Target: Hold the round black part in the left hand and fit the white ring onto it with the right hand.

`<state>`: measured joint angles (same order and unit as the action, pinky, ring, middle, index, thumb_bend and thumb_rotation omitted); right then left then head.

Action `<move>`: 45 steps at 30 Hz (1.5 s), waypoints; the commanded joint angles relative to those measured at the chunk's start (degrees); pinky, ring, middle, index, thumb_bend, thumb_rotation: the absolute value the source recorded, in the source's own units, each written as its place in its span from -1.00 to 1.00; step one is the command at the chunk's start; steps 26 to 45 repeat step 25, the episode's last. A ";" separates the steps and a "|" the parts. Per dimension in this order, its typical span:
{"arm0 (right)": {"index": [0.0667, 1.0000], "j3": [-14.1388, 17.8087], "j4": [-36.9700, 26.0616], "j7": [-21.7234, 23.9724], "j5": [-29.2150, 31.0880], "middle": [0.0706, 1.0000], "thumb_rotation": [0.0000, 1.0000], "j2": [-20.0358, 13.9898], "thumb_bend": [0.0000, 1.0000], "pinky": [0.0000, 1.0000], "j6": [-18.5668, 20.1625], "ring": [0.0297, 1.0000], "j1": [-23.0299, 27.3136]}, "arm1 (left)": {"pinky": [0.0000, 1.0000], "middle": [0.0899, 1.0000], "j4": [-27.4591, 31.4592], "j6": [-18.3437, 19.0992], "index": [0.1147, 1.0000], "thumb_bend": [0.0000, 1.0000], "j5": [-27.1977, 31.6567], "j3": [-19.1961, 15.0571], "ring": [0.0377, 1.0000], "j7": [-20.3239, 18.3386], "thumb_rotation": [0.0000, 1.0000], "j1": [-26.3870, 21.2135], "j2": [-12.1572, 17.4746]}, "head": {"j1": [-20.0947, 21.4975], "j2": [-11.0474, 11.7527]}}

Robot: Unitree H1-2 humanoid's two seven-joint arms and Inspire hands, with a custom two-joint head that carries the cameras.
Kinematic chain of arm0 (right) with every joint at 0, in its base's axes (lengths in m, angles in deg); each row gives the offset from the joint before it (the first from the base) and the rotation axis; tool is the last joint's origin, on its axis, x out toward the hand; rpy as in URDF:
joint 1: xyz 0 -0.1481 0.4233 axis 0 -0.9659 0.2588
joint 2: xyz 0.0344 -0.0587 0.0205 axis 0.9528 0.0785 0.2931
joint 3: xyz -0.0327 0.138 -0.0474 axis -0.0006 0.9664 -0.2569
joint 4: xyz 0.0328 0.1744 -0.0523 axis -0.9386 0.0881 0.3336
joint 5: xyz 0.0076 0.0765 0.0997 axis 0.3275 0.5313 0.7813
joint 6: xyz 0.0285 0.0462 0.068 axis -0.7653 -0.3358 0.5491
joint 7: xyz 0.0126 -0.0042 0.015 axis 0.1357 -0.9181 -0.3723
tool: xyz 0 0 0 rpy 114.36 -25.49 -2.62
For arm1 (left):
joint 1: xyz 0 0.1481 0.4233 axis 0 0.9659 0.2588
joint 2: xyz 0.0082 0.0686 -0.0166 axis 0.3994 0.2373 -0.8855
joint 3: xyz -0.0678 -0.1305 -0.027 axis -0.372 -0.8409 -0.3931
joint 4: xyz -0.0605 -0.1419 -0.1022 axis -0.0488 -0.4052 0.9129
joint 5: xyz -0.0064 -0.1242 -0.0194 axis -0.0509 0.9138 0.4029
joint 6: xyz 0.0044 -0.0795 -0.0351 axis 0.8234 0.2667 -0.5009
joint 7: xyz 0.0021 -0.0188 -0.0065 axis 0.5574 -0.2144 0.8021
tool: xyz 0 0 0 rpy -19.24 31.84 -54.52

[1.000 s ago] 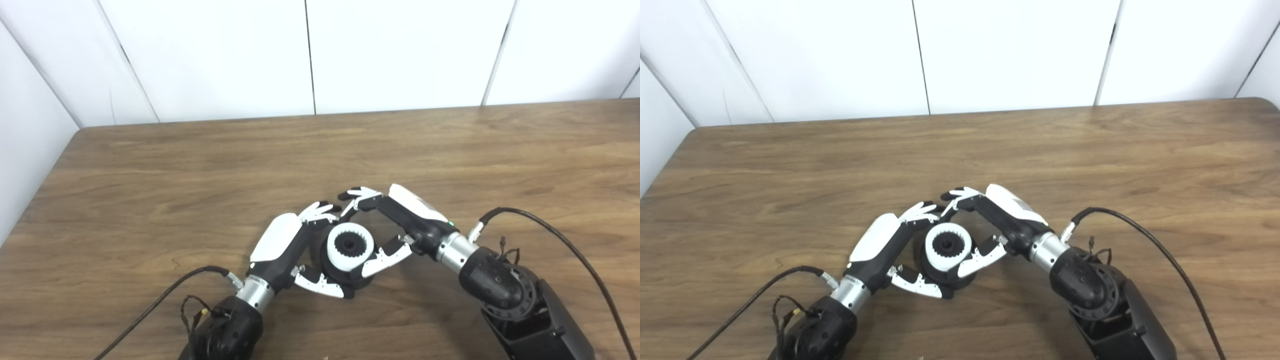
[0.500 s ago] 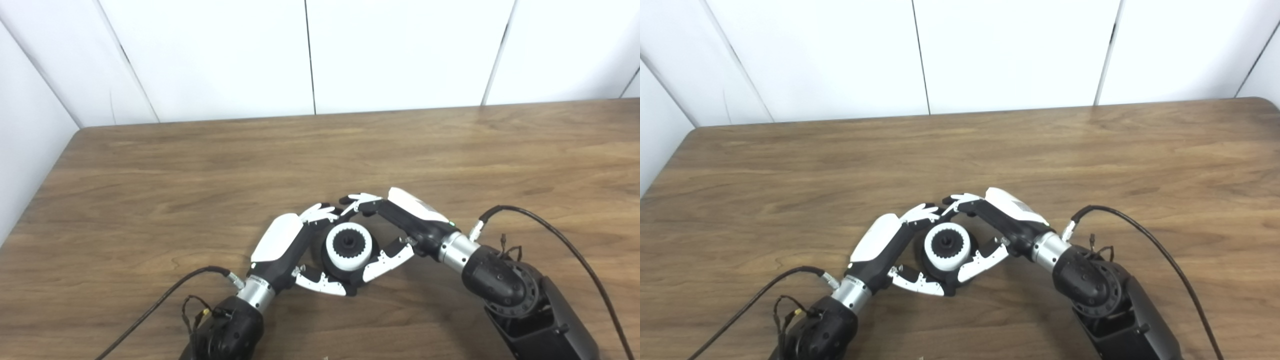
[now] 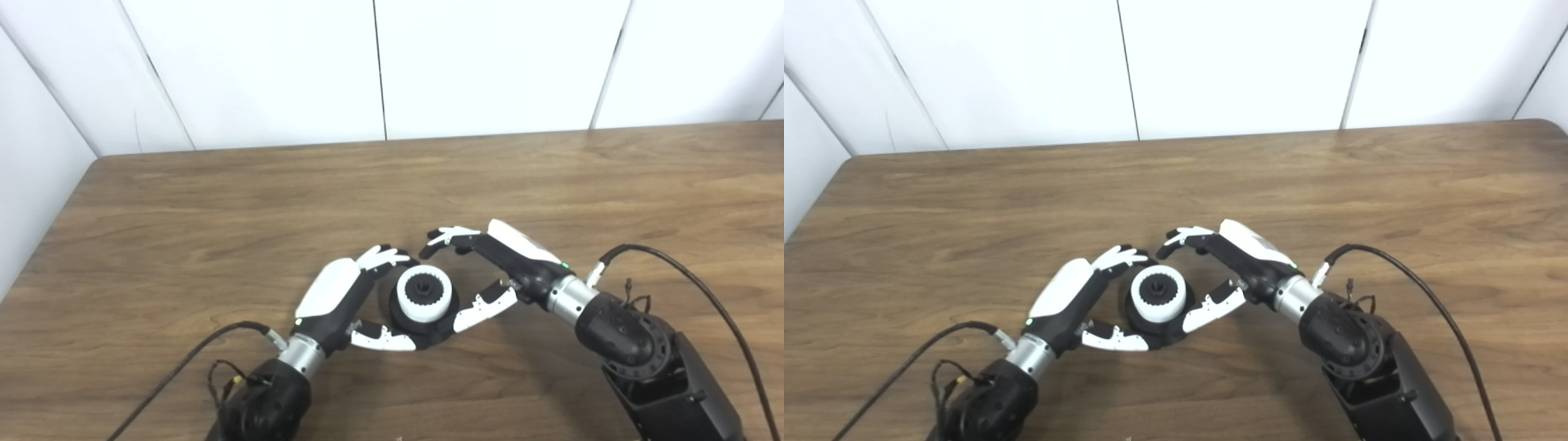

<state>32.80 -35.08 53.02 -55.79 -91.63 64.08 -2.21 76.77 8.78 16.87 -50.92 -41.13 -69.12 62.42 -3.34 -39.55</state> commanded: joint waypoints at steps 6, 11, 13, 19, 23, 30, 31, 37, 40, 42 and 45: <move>0.45 1.58 -0.37 -0.92 0.81 0.80 -0.32 -0.41 1.00 0.70 -1.36 0.91 3.11 | 0.77 0.80 4.38 1.90 0.65 1.00 1.18 -1.57 0.95 -2.59 -0.33 -1.36 2.08 | -0.09 0.07; 0.44 1.95 -0.18 -1.19 0.84 0.79 -0.32 -0.24 1.00 0.70 -1.14 0.90 3.27 | 0.79 0.83 5.06 2.71 0.68 1.00 1.22 -1.69 0.96 -4.36 -0.34 -1.51 3.45 | -0.14 0.26; 0.44 2.07 -0.02 -1.46 0.57 0.78 -0.30 -0.32 1.00 0.68 -1.43 0.89 3.44 | 0.80 0.84 5.17 2.69 0.70 1.00 1.48 -2.14 0.97 -4.84 -0.37 -1.38 4.17 | -0.19 0.37; 0.51 3.70 -0.30 -2.07 0.30 0.81 -0.29 -0.75 1.00 0.75 -0.78 0.91 3.79 | 0.84 0.90 7.17 4.01 0.77 1.00 2.68 -4.87 1.00 -6.33 -0.29 -1.06 7.60 | -0.22 0.69; 0.56 5.20 0.73 -2.68 0.31 0.82 -0.27 -1.52 1.00 0.76 -1.61 0.91 4.47 | 0.85 0.91 8.84 4.98 0.80 1.00 4.12 -7.70 1.00 -7.26 -0.33 -0.82 9.83 | -0.08 0.81; 0.60 5.94 1.40 -2.86 0.56 0.84 -0.26 -2.05 1.00 0.79 -2.01 0.93 4.91 | 0.85 0.93 9.33 5.02 0.84 1.00 5.13 -9.11 1.00 -7.61 -0.36 -0.63 11.11 | 0.04 0.96; 0.60 5.94 1.40 -2.86 0.56 0.84 -0.26 -2.05 1.00 0.79 -2.01 0.93 4.91 | 0.85 0.93 9.33 5.02 0.84 1.00 5.13 -9.11 1.00 -7.61 -0.36 -0.63 11.11 | 0.04 0.96; 0.60 5.94 1.40 -2.86 0.56 0.84 -0.26 -2.05 1.00 0.79 -2.01 0.93 4.91 | 0.85 0.93 9.33 5.02 0.84 1.00 5.13 -9.11 1.00 -7.61 -0.36 -0.63 11.11 | 0.04 0.96; 0.60 5.94 1.40 -2.86 0.56 0.84 -0.26 -2.05 1.00 0.79 -2.01 0.93 4.91 | 0.85 0.93 9.33 5.02 0.84 1.00 5.13 -9.11 1.00 -7.61 -0.36 -0.63 11.11 | 0.04 0.96; 0.60 5.94 1.40 -2.86 0.56 0.84 -0.26 -2.05 1.00 0.79 -2.01 0.93 4.91 | 0.85 0.93 9.33 5.02 0.84 1.00 5.13 -9.11 1.00 -7.61 -0.36 -0.63 11.11 | 0.04 0.96; 0.60 5.94 1.40 -2.86 0.56 0.84 -0.26 -2.05 1.00 0.79 -2.01 0.93 4.91 | 0.85 0.93 9.33 5.02 0.84 1.00 5.13 -9.11 1.00 -7.61 -0.36 -0.63 11.11 | 0.04 0.96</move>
